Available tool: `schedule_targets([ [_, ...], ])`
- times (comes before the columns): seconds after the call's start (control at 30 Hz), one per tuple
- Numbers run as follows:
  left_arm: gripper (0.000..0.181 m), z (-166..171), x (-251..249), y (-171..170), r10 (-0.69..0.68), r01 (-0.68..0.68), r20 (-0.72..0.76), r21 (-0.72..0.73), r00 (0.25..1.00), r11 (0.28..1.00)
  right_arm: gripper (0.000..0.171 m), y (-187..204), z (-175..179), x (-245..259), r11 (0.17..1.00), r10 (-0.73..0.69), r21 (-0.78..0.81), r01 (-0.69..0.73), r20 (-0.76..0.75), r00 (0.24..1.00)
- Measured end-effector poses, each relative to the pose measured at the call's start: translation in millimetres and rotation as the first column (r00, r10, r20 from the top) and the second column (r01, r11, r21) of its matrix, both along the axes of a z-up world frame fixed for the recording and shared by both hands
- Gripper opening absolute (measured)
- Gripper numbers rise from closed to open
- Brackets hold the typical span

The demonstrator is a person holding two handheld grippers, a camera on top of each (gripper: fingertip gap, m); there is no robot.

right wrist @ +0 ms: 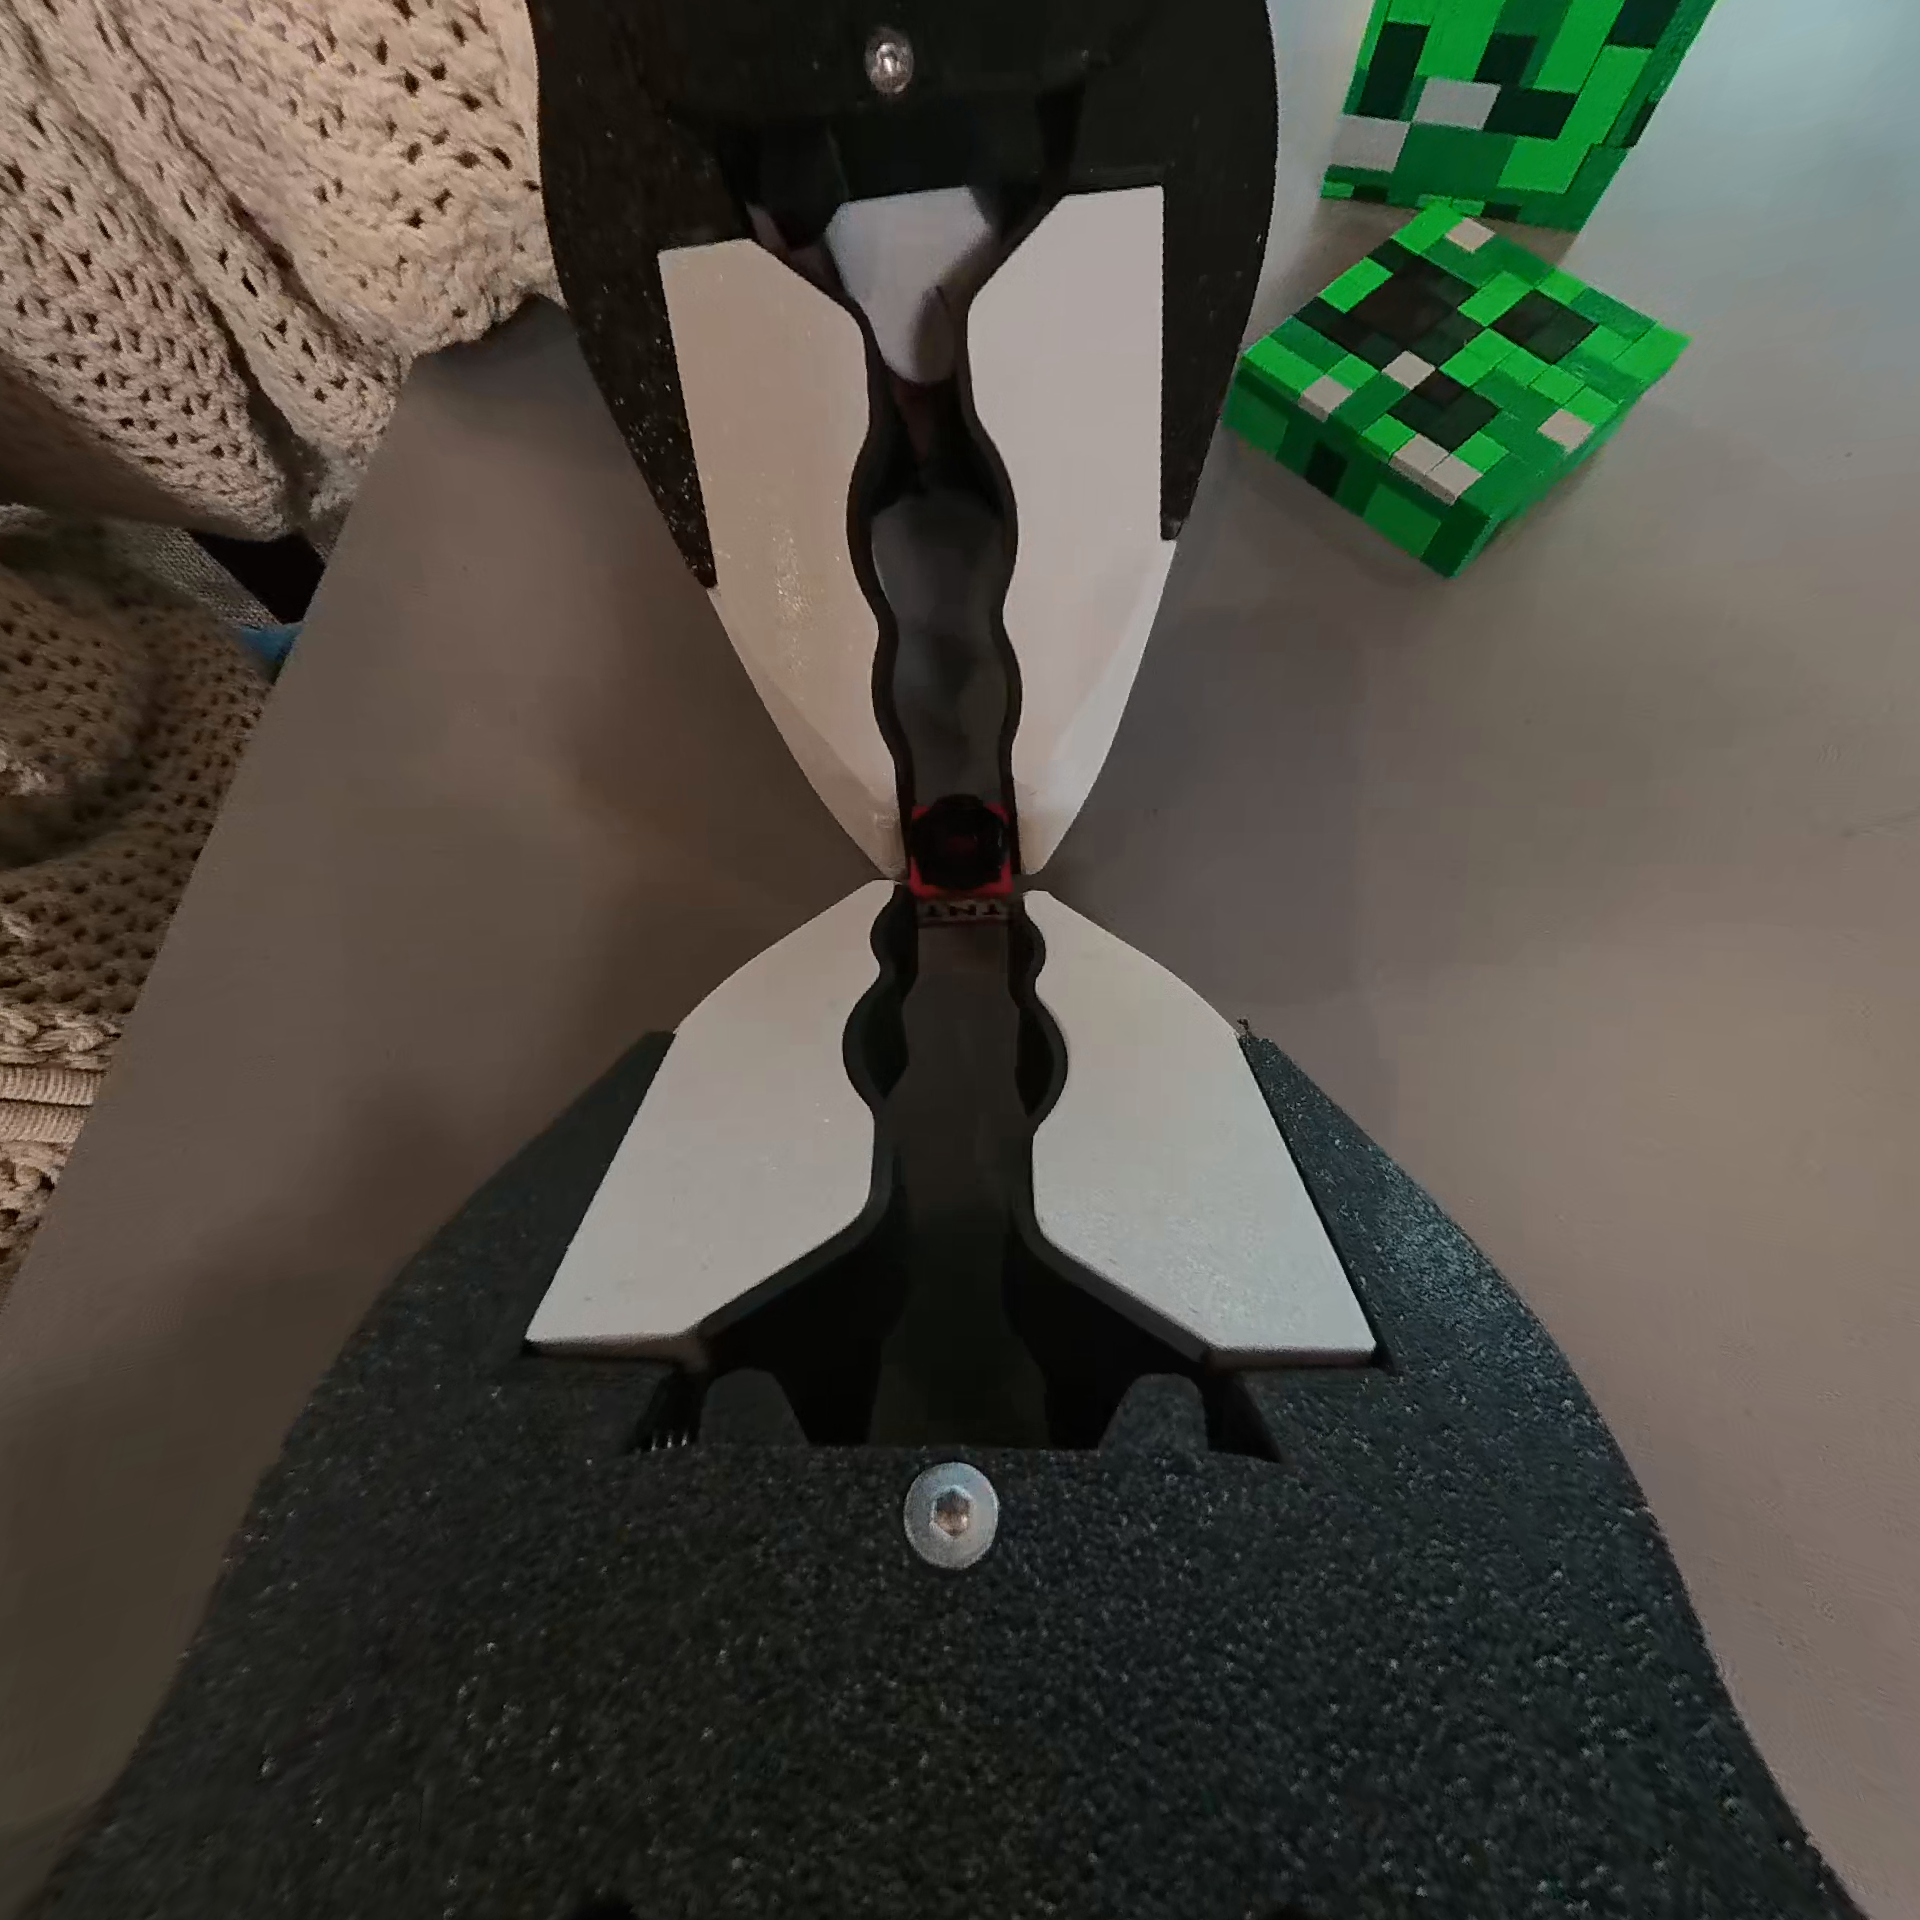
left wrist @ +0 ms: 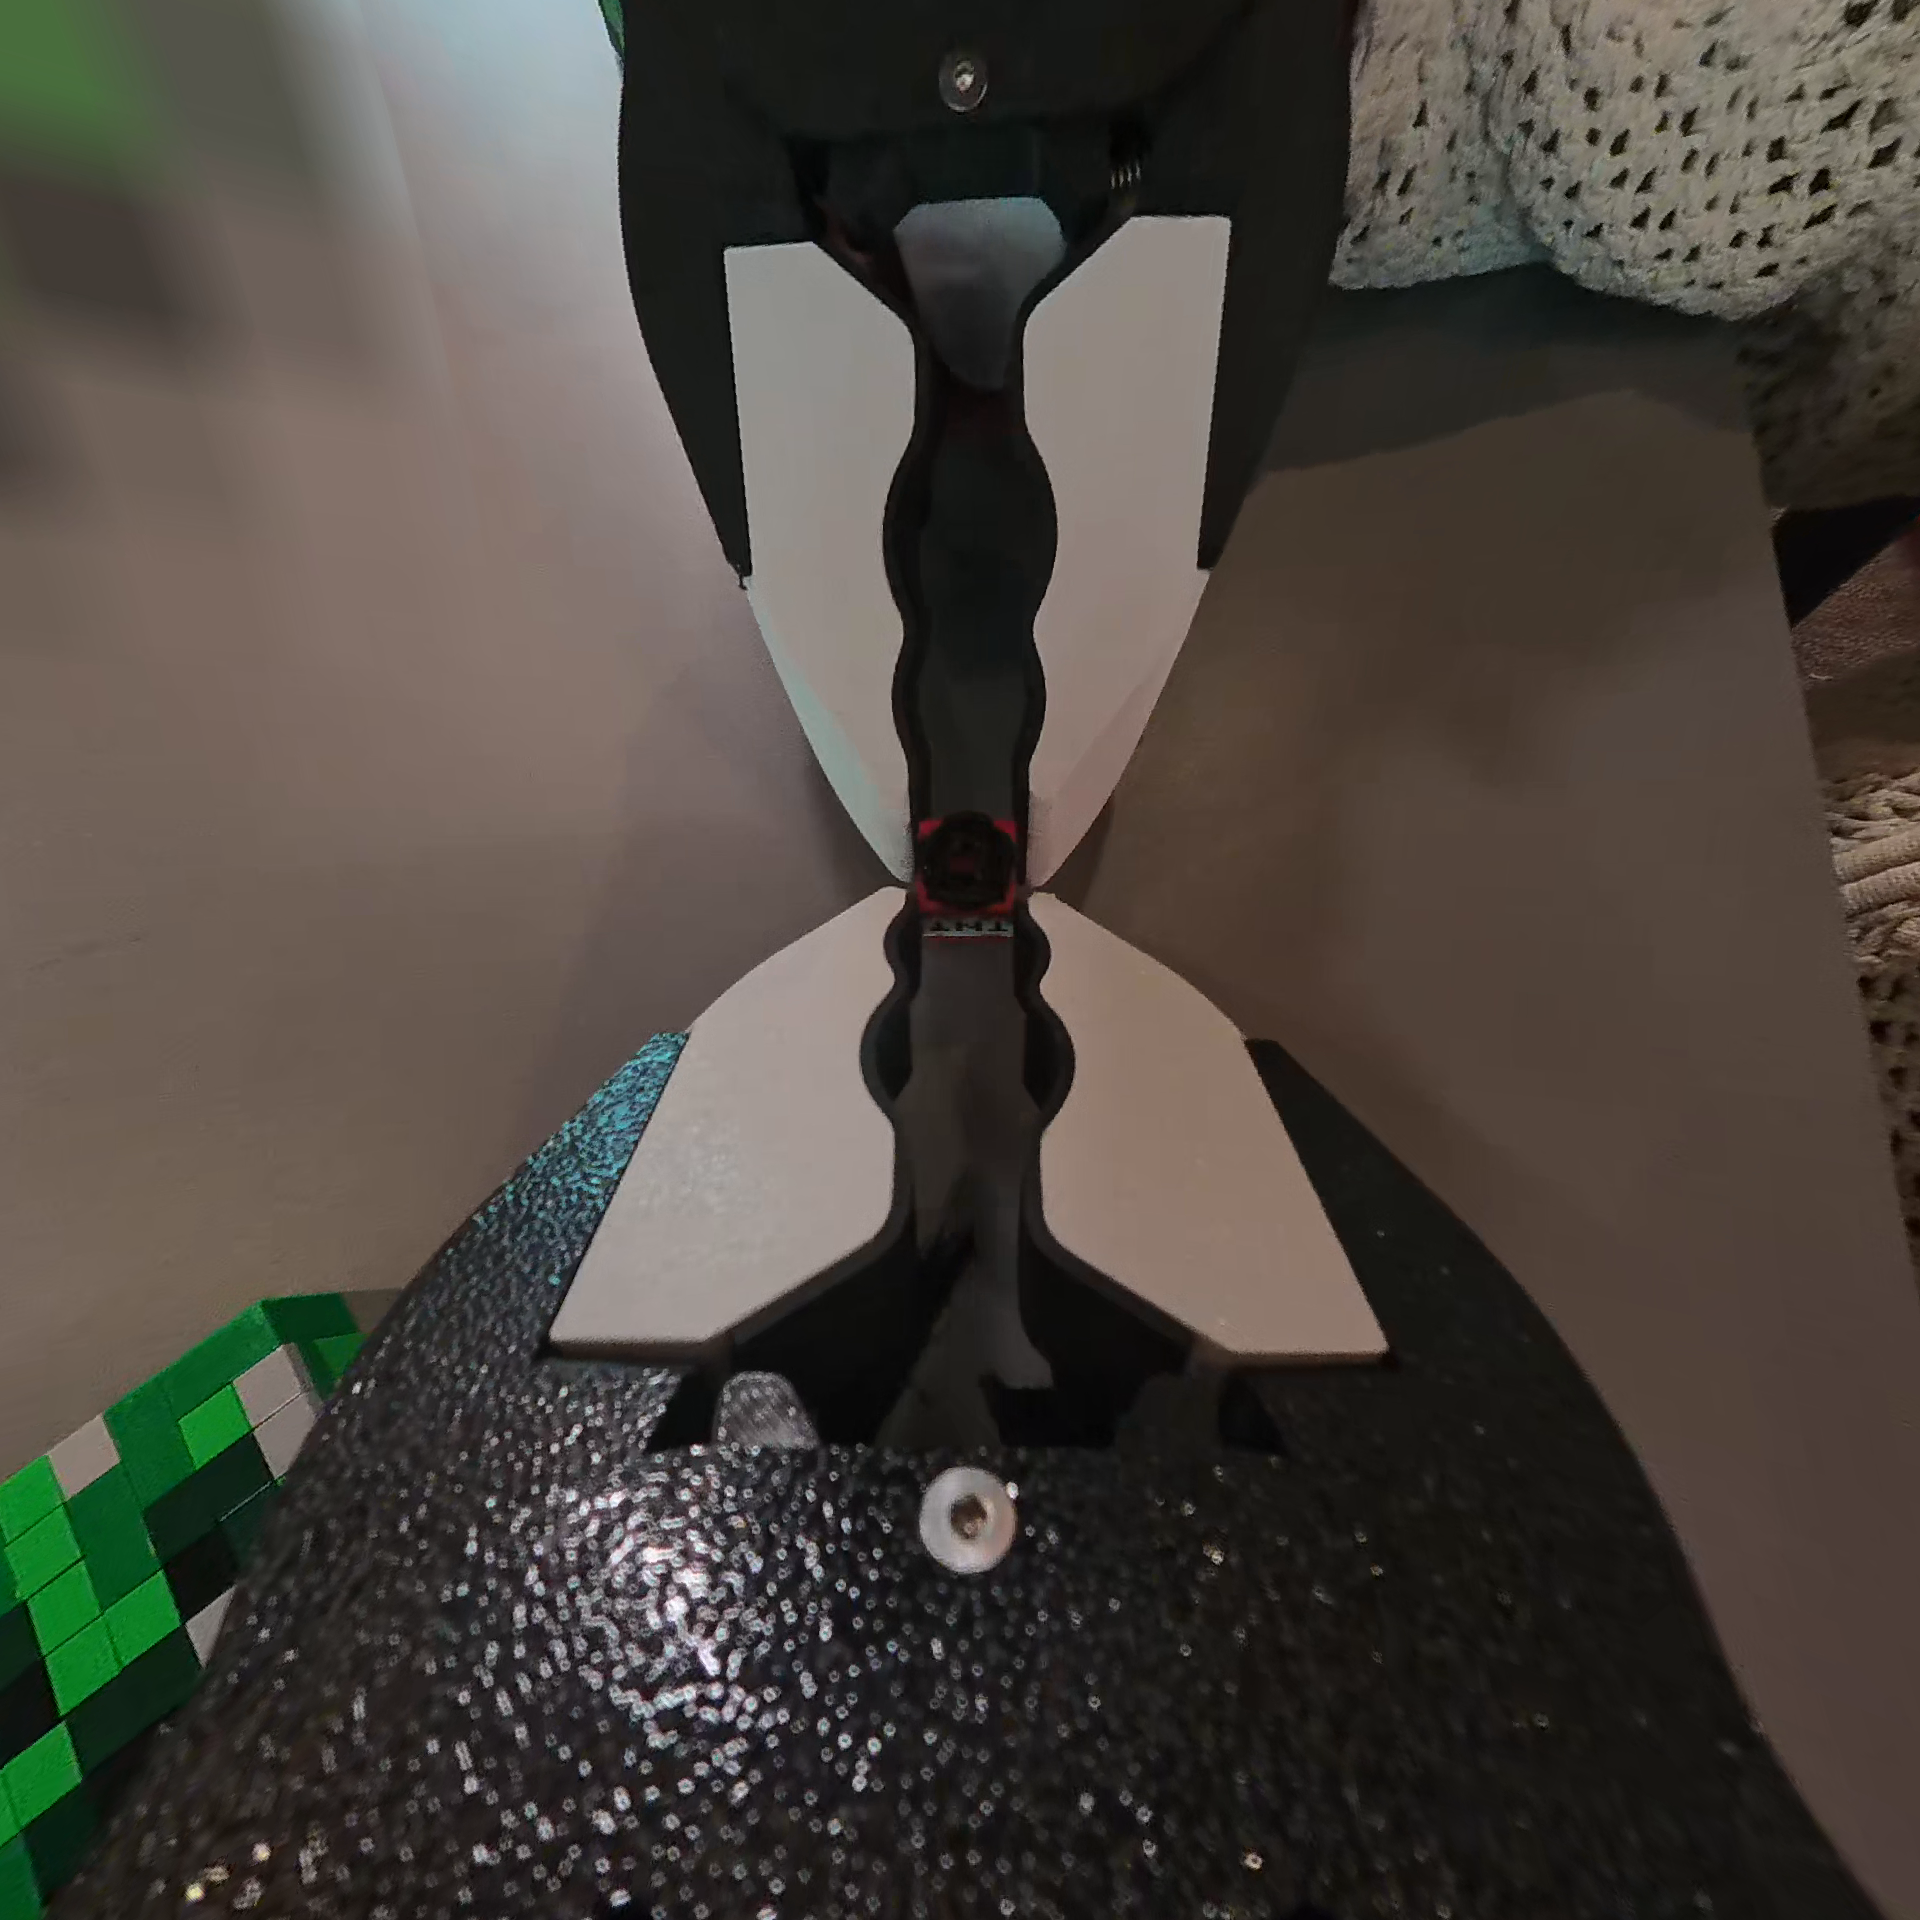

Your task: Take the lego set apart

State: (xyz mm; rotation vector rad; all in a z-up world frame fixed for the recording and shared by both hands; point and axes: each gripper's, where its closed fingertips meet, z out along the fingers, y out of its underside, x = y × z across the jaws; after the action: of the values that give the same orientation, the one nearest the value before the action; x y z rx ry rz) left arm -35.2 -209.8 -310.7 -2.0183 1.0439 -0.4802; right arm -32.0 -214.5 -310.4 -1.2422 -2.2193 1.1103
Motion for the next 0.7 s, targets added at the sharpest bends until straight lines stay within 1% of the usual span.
schedule_targets([
  [0.23, 0.016, 3, 1, -1, -0.011, 0.011, 0.019, 0.002, 1.0, 1.0, 0.016, -2, 7, 1, 0.998, 0.013, -0.053, -0.014, -0.027, 1.0],
  [0.57, 0.016, 6, 2, -2, -0.016, 0.015, 0.04, 0.012, 0.999, 1.0, 0.017, -4, 10, -1, 0.999, 0.02, -0.035, -0.022, -0.056, 0.998],
  [0.6, 0.016, 7, 2, -2, -0.016, 0.015, 0.036, 0.024, 0.999, 1.0, 0.017, -4, 10, -1, 0.999, 0.022, -0.032, -0.024, -0.061, 0.998],
  [0.67, 0.024, 6, 3, -2, -0.021, 0.021, 0.023, 0.028, 1.0, 0.999, 0.017, -7, 14, -2, 0.998, 0.031, -0.046, -0.035, -0.081, 0.996],
  [0.7, 0.023, 6, 4, -4, -0.032, 0.031, 0.022, 0.026, 0.999, 0.999, 0.017, -9, 15, -2, 0.998, 0.038, -0.052, -0.043, -0.085, 0.996],
])
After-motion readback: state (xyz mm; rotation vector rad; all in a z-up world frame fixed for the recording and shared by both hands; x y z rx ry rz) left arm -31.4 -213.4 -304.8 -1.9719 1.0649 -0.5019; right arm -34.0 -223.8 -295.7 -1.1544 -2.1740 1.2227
